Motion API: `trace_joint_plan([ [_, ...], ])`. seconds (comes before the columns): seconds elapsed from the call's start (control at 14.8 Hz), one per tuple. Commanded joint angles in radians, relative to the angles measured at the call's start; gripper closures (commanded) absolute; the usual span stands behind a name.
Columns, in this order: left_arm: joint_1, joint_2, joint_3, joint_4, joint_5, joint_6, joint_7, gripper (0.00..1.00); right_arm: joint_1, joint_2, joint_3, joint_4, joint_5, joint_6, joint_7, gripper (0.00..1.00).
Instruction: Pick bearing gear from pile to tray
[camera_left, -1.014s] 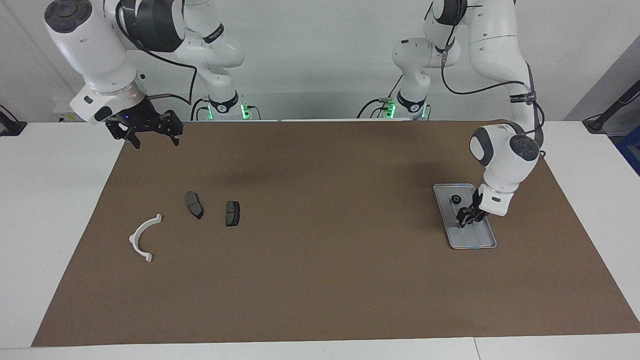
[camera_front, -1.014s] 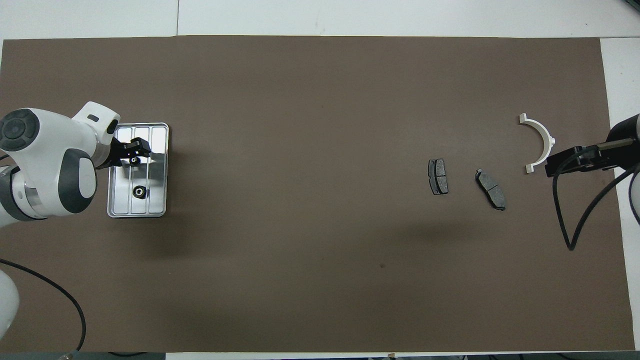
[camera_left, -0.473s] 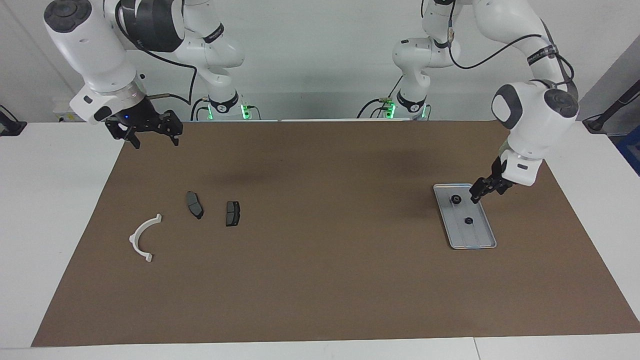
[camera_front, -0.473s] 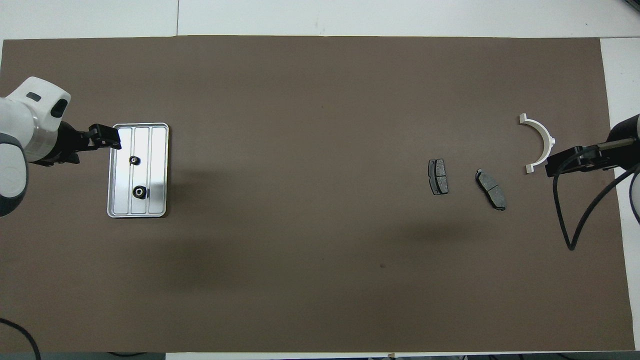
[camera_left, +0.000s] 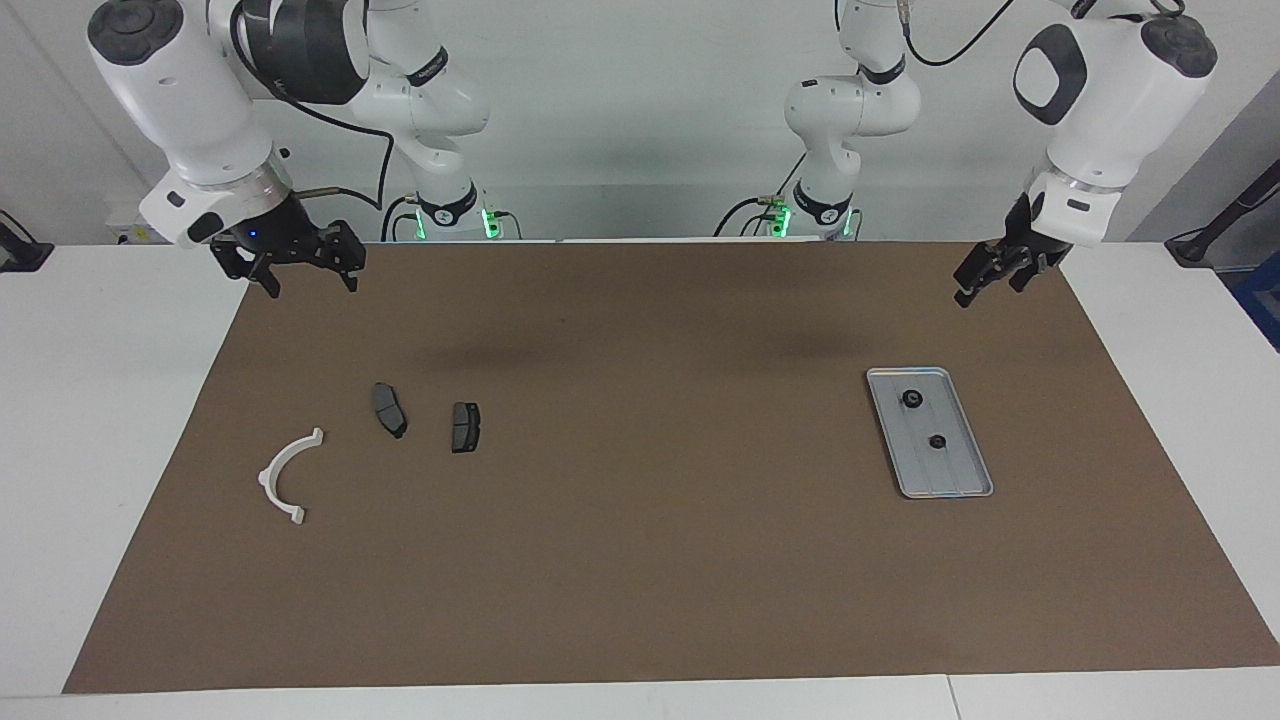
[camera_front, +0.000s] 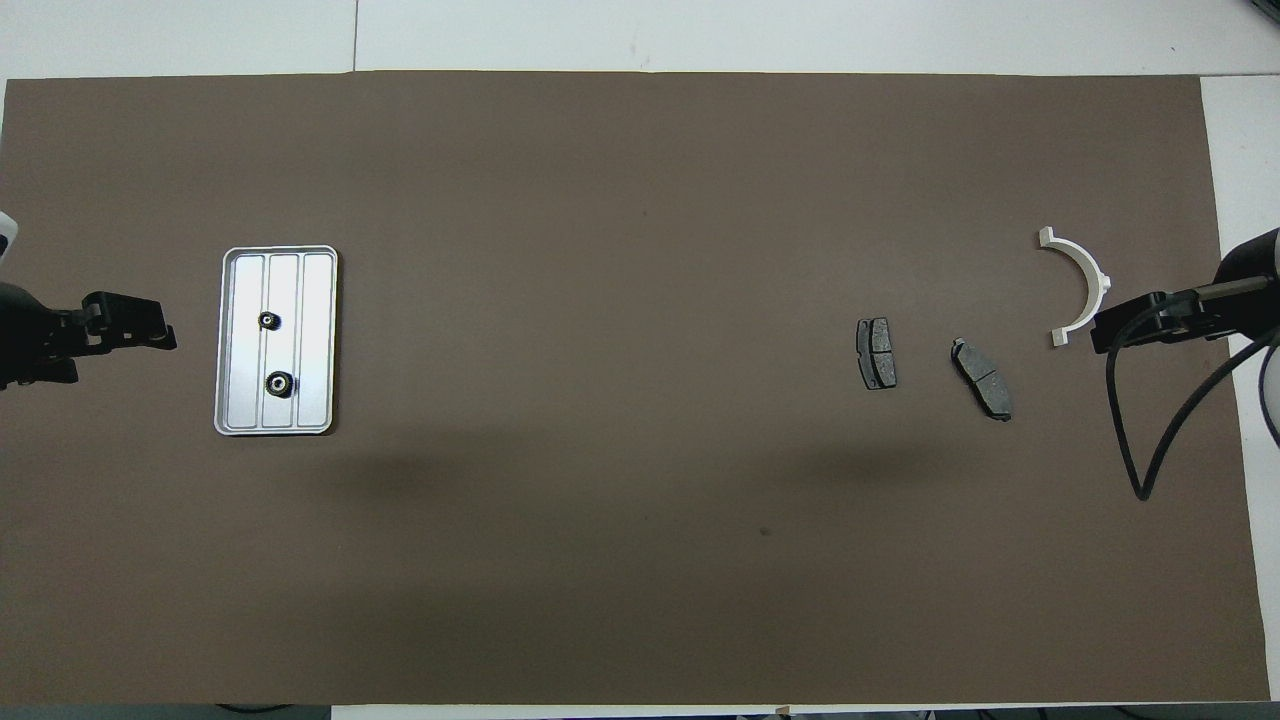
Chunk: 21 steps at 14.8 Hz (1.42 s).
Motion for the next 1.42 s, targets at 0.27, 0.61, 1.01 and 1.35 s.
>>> trace_joint_plan([
  [0.27, 0.017, 0.068, -0.003, 0.075, -0.003, -0.044, 0.155, 0.0, -0.015, -0.017, 0.009, -0.02, 0.009, 0.024, 0.008, 0.0],
  [0.61, 0.015, 0.142, -0.027, 0.151, 0.009, -0.027, 0.153, 0.0, -0.016, -0.017, 0.009, -0.02, 0.009, 0.024, 0.002, 0.0],
  [1.01, 0.008, 0.137, -0.02, 0.165, 0.008, -0.047, 0.144, 0.0, -0.016, -0.017, 0.009, -0.02, 0.009, 0.024, 0.002, 0.0],
  [1.35, 0.008, 0.133, -0.021, 0.165, 0.009, -0.053, 0.141, 0.0, -0.024, -0.017, 0.009, -0.02, 0.009, 0.024, 0.001, 0.0],
])
